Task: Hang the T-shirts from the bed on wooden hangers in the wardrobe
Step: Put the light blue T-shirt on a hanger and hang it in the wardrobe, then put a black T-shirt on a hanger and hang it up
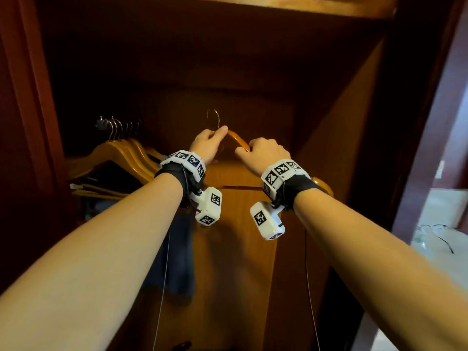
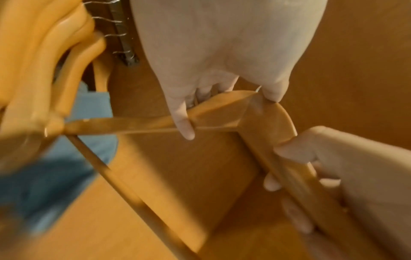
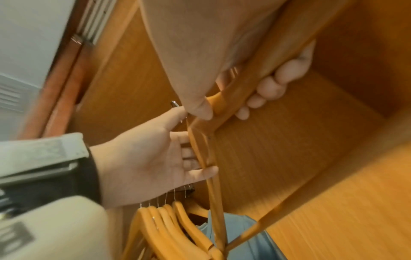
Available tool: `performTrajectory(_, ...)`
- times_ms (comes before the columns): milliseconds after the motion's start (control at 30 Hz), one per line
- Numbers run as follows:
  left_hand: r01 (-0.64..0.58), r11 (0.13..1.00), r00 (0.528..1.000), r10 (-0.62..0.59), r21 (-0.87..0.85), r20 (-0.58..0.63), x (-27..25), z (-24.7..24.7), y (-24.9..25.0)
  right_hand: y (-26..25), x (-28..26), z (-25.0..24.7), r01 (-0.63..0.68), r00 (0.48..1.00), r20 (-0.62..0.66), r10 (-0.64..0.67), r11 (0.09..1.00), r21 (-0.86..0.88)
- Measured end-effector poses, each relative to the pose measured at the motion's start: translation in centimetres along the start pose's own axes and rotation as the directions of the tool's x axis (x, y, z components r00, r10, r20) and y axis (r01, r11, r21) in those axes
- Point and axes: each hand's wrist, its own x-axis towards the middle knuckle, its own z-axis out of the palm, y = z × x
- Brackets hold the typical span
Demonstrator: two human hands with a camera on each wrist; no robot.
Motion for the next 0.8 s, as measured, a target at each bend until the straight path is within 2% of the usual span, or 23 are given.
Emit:
performTrajectory(234, -0.044, 0.999, 0.999, 0.044, -0.004, 0.017, -6.8, 2.2, 1.2, 2.9, -6.3, -2.6, 0.002, 1.000, 0.029, -0.003, 0.999, 0.047)
performTrajectory(401, -0.058, 0.997, 0.996, 0.062, -0.053, 0.067, -11.4, 3.0, 1.6, 3.0, -10.1, -3.2, -0.016, 0.997, 0.080, 0.003, 0.985, 0.169)
performTrajectory(534, -0.107, 0.986, 0.987, 0.121, -0.126, 0.110, -14.9, 3.9, 1.5, 2.9, -13.7, -3.8, -0.080, 0.996, 0.063, 0.069, 0.979, 0.190)
performTrajectory(701, -0.074, 0.964, 0.950, 0.147, -0.257, 0.277, -18.8, 4.2, -0.3, 3.0, -19.1, -4.4, -0.174, 0.985, 0.008, 0.175, 0.975, 0.138)
performTrajectory(801, -0.036, 0.971, 0.907, 0.130, -0.235, 0.401, -20.9, 4.3, -2.1, 2.8, -22.4, -3.7, -0.223, 0.975, 0.012, 0.224, 0.963, 0.151)
